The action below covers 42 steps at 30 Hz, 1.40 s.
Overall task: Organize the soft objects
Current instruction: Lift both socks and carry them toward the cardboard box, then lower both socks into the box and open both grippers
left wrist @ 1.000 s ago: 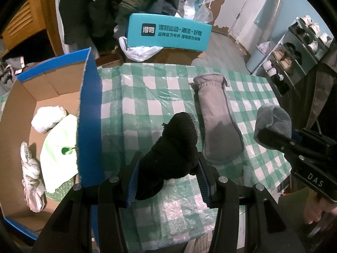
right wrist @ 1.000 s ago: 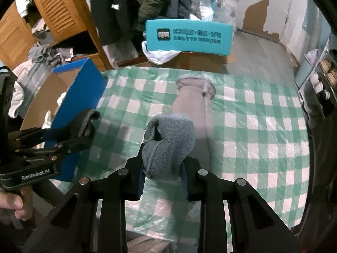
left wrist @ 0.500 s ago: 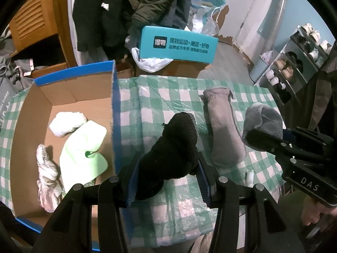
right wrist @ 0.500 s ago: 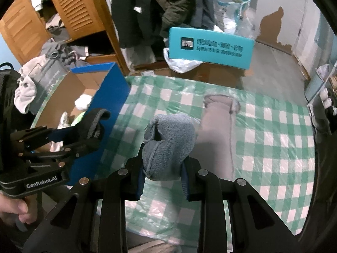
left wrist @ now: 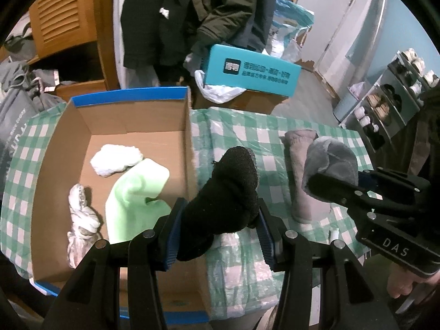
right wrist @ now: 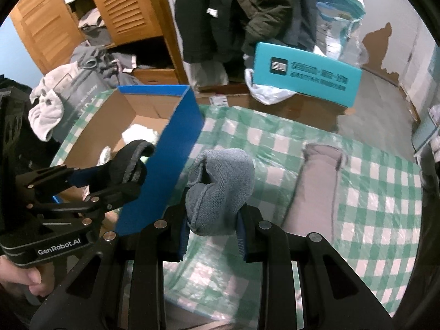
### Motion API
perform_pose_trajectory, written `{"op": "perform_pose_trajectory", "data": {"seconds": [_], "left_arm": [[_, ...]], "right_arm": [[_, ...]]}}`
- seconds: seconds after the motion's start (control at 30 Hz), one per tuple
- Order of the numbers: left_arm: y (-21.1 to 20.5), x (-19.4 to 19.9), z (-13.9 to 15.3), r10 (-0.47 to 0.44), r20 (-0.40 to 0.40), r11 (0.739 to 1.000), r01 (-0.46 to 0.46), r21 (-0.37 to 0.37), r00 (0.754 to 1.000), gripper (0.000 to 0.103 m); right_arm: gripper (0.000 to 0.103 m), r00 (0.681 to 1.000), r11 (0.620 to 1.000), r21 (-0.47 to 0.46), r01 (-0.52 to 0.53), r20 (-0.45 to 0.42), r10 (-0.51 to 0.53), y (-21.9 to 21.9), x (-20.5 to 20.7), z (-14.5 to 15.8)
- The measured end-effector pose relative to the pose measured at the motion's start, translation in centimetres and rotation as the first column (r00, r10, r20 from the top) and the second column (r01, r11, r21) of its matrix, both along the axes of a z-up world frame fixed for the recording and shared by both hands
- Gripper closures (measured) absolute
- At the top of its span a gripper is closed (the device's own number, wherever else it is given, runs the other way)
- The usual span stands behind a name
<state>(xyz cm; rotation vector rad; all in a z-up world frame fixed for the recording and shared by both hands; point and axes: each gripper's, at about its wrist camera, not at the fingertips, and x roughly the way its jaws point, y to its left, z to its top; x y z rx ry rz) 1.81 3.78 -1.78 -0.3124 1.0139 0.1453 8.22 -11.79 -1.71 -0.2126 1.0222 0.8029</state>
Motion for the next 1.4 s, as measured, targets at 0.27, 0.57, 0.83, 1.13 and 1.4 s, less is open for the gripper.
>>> {"op": "perform_pose_trajectory", "data": {"seconds": [0.27, 0.57, 0.83, 1.13, 1.4], "left_arm": [[2.6, -1.0, 0.3, 0.046, 0.014, 0.999, -0.046, -0.012, 0.999, 0.053], [5.8, -2.6, -0.2, 0.103, 0.009, 0.995, -0.103, -0.019, 0.995, 0.053], [8.0, -3.8, -0.6, 0.144, -0.002, 0.989, -0.144, -0.013, 0.99, 0.053], [10.2, -4.8, -1.4, 0.193, -0.026, 0.981, -0.193, -0.003, 0.981, 0.053], [10.8, -5.1, -2.0, 0.216, -0.051, 0.976, -0.215, 0.016, 0.975, 0.053]], "right_arm": [[0.077, 0.999, 0.999, 0.009, -0.053, -0.003, 0.053, 3.5, -0.9, 0.3], [0.077, 0.993, 0.994, 0.005, -0.113, -0.017, 0.113, 7.3, -2.0, 0.0], [0.077, 0.987, 0.988, 0.006, -0.154, -0.032, 0.155, 10.2, -2.6, -0.3], [0.077, 0.979, 0.981, 0.008, -0.196, -0.051, 0.196, 13.0, -3.3, -0.8], [0.076, 0.973, 0.977, 0.011, -0.215, -0.082, 0.215, 14.4, -3.5, -1.5]]}}
